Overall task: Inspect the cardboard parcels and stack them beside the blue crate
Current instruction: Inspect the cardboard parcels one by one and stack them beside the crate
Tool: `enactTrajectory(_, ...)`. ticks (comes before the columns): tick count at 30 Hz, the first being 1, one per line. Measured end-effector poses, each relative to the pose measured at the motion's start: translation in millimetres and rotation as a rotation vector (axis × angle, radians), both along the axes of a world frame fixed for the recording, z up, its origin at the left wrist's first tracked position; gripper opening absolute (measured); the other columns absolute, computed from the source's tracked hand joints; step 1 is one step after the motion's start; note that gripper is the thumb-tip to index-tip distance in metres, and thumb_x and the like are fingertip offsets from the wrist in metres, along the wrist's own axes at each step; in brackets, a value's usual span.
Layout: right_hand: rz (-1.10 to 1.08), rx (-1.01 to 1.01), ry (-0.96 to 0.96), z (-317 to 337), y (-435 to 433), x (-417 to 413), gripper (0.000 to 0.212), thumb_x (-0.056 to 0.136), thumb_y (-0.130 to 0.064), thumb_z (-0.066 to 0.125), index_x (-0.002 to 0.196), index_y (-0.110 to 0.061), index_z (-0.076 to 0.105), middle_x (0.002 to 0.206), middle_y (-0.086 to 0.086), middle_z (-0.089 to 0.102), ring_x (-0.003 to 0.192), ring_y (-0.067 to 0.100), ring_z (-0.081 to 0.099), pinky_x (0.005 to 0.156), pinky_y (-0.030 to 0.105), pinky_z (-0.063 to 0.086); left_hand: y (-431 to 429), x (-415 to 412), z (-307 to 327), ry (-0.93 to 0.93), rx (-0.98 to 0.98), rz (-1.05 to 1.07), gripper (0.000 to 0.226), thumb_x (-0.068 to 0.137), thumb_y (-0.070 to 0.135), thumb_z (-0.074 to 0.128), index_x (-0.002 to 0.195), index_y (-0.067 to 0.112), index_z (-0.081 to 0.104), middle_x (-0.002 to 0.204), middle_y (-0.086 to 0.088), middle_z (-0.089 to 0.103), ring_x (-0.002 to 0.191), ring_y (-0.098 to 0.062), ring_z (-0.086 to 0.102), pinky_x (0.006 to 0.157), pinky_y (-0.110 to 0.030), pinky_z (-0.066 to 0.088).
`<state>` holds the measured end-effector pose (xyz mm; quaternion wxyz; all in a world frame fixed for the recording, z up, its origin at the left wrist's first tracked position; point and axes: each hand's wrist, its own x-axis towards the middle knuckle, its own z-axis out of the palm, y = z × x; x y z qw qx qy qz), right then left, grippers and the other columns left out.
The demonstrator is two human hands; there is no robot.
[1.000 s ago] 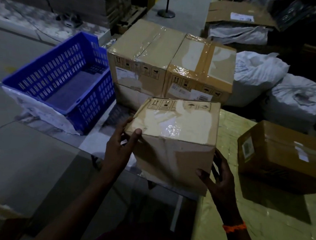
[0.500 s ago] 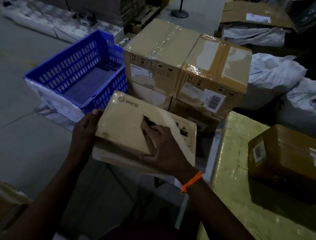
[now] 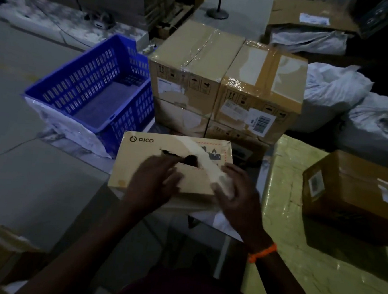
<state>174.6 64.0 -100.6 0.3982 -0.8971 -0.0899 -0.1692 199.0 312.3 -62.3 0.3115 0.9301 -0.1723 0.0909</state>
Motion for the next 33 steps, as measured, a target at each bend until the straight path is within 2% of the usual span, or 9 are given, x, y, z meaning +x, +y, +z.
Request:
enactTrajectory(5,-0.322,0.100,0.119,-27.6,-53.8,-23.7,0.037,0.092,-0.020,0.076,0.128,-0.018,0.065,0.126,-0.005,0.064,0.118,0.010,0.059,0.098,0.040,0.055,-56.7,5.5,-32.7,0.108,0.379,-0.088,0.104,0.078,0.081,0.050,0.155,0.012,0.035,0.155,-0.012,0.042,0.141,-0.032,0.039,0.117,-0.055,0.030)
enactTrajectory(8,-0.344,0.158,0.204,-38.0,-59.9,-32.8,0.037,0.092,-0.020,0.076,0.128,-0.021,0.065,0.124,-0.010,0.063,0.117,0.007,0.060,0.096,0.026,0.052,-53.6,10.5,-42.3,0.085,0.397,-0.097,0.103,0.078,0.067,0.069,0.156,0.013,0.031,0.153,-0.013,0.043,0.139,-0.032,0.041,0.116,-0.053,0.032)
enactTrajectory(11,-0.330,0.221,0.298,-44.5,-55.2,-33.3,0.039,0.091,-0.020,0.077,0.128,-0.018,0.066,0.122,-0.010,0.063,0.111,0.005,0.061,0.093,0.018,0.049,-46.5,14.8,-40.0,0.010,0.367,-0.148,0.090,0.080,0.065,0.061,0.149,0.009,0.044,0.146,-0.016,0.052,0.131,-0.034,0.050,0.110,-0.049,0.038)
enactTrajectory(16,-0.307,0.411,0.486,-40.0,-46.1,-20.2,0.036,0.095,-0.032,0.071,0.130,-0.023,0.065,0.116,-0.012,0.067,0.110,0.006,0.065,0.083,0.005,0.046,-35.4,17.4,-21.0,-0.067,0.062,-0.093,0.082,0.083,0.060,0.061,0.144,0.006,0.052,0.145,-0.015,0.054,0.133,-0.027,0.048,0.112,-0.039,0.037)
enactTrajectory(20,-0.258,0.570,0.546,-26.7,-48.8,-3.1,0.048,0.102,-0.036,0.061,0.147,-0.028,0.048,0.136,-0.012,0.052,0.117,0.000,0.055,0.083,0.004,0.044,-17.8,11.4,-8.8,-0.066,-0.228,0.027,0.081,0.083,0.056,0.070,0.148,0.015,0.046,0.147,0.000,0.049,0.131,-0.012,0.045,0.101,-0.033,0.045)
enactTrajectory(23,-0.214,0.658,0.616,-15.4,-50.7,10.5,0.065,0.100,-0.050,0.055,0.158,-0.026,0.037,0.147,-0.011,0.046,0.127,0.008,0.053,0.081,0.009,0.047,-5.5,2.7,-10.8,-0.037,-0.347,0.100,0.079,0.084,0.054,0.070,0.149,0.018,0.045,0.149,0.009,0.043,0.135,-0.001,0.042,0.100,-0.021,0.047)
enactTrajectory(25,-0.139,0.766,0.618,-7.9,-47.3,13.7,0.059,0.097,-0.056,0.056,0.149,-0.030,0.049,0.146,-0.003,0.057,0.128,0.015,0.061,0.081,0.018,0.056,1.1,-3.1,-12.6,-0.024,-0.419,0.141,0.078,0.084,0.052,0.069,0.150,0.017,0.046,0.150,0.010,0.044,0.136,0.007,0.040,0.100,-0.011,0.045)
enactTrajectory(28,-0.073,0.870,0.550,8.6,-34.3,16.8,0.027,0.100,-0.040,0.060,0.127,-0.045,0.057,0.131,-0.015,0.067,0.115,0.001,0.067,0.086,0.027,0.058,8.7,-11.6,-15.1,0.032,-0.514,0.233,0.080,0.085,0.059,0.064,0.151,0.019,0.045,0.152,0.001,0.046,0.137,-0.011,0.046,0.100,-0.023,0.050)
enactTrajectory(33,-0.015,0.776,0.428,43.8,-15.1,9.2,0.032,0.100,-0.040,0.056,0.132,-0.041,0.054,0.123,-0.024,0.068,0.120,0.006,0.065,0.099,0.043,0.057,32.8,-21.2,-31.3,0.244,-0.528,0.322,0.079,0.087,0.081,0.043,0.154,0.039,0.038,0.155,-0.001,0.046,0.137,-0.020,0.049,0.104,-0.051,0.049)
